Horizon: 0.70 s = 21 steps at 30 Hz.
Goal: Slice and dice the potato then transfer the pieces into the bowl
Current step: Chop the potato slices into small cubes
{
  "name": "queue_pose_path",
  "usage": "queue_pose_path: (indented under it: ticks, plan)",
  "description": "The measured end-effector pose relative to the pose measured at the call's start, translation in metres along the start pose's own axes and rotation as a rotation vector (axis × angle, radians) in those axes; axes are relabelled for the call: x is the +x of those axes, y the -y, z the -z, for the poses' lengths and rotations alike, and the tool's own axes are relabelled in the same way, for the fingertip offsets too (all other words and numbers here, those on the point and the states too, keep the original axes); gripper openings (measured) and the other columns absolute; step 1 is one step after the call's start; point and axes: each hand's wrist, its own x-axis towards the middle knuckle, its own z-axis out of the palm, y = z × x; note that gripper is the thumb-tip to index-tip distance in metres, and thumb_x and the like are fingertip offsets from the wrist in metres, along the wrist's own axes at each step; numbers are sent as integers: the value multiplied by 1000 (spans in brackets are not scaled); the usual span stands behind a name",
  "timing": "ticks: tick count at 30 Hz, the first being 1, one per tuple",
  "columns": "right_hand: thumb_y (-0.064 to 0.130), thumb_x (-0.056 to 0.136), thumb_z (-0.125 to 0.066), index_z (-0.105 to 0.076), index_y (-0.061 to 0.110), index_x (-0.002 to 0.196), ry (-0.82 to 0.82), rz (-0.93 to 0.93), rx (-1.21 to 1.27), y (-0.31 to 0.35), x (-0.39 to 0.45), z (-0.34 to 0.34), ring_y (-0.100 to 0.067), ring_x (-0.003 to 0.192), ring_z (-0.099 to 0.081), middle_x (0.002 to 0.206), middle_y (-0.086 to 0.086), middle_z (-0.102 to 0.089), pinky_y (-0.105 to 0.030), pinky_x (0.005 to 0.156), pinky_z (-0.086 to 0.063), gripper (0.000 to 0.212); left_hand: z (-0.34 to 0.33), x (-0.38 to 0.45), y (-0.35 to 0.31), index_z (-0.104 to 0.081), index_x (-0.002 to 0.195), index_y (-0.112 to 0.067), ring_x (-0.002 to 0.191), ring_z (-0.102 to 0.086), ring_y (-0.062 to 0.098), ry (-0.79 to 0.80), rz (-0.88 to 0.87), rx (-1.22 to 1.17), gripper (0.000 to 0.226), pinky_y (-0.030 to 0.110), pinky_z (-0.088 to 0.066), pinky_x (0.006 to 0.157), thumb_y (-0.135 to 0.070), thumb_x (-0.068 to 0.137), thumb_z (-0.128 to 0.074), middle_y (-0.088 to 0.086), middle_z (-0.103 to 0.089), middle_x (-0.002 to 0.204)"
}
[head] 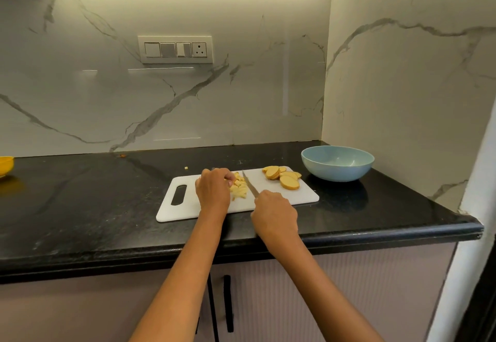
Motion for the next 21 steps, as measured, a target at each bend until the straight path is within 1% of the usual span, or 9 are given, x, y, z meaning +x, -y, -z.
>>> queue_pose_path:
  ticks: [4,7,9,10,12,14,15,18,21]
  plan:
    - [20,99,-44,-53,10,119,-51,-28,5,-19,6,1,-20,101,-59,114,-8,-59,-27,74,-41,24,0,1,3,-72,93,-17,101,-55,22,71,-12,-123,11,33,-41,81,-15,85,-66,4,-68,105]
    - [22,100,-42,-55,11,115,-59,-11,16,-30,13,-1,-19,97,-60,109,-7,-61,-28,76,-44,23,5,-1,7,-72,97,-16,93,-54,17,269,-25,-276,22,26,-38,77,-21,76,-76,-1,-65,103]
    - [23,100,-42,-55,12,112,-80,5,50,-37,20,-2,-19,93,-61,107,-7,-62,-29,77,-47,21,6,-1,8,-71,101,-16,96,-52,14,376,-59,-273,30,26,-39,81,-25,73,-78,-3,-64,106]
    - [23,100,-41,-55,12,112,-100,11,74,-39,23,-3,-18,91,-62,105,-7,-63,-29,77,-49,21,6,-1,8,-71,102,-17,99,-52,14,380,-80,-250,30,27,-40,85,-25,73,-78,-3,-64,107]
    - [25,101,-38,-51,13,119,-156,42,108,-42,26,-2,-18,89,-63,104,-6,-65,-29,76,-51,25,3,3,7,-71,104,-19,104,-49,15,313,-139,-131,25,34,-40,92,-22,79,-73,-3,-62,107]
    - [26,103,-33,-41,14,135,-223,103,99,-45,30,0,-17,88,-63,104,-7,-65,-27,75,-50,35,-1,8,8,-69,107,-21,108,-47,19,221,-218,-14,23,37,-37,91,-14,86,-64,-3,-62,114]
    - [26,103,-31,-34,16,141,-253,125,97,-47,32,1,-16,88,-63,103,-7,-65,-26,74,-49,40,-3,10,8,-69,108,-21,109,-46,20,188,-236,-8,25,35,-36,89,-10,88,-60,-2,-62,117]
    - [24,104,-28,-24,16,148,-301,124,99,-54,44,4,-16,83,-63,99,-8,-66,-26,69,-47,45,-5,14,12,-69,108,-19,110,-46,22,202,-185,-107,25,31,-36,89,-6,90,-57,2,-63,117]
    - [25,104,-28,-26,16,148,-305,97,115,-59,58,3,-19,83,-64,97,-8,-66,-30,71,-51,45,1,17,22,-72,99,-22,106,-51,23,213,-138,-225,22,34,-40,91,-7,85,-64,5,-66,108]
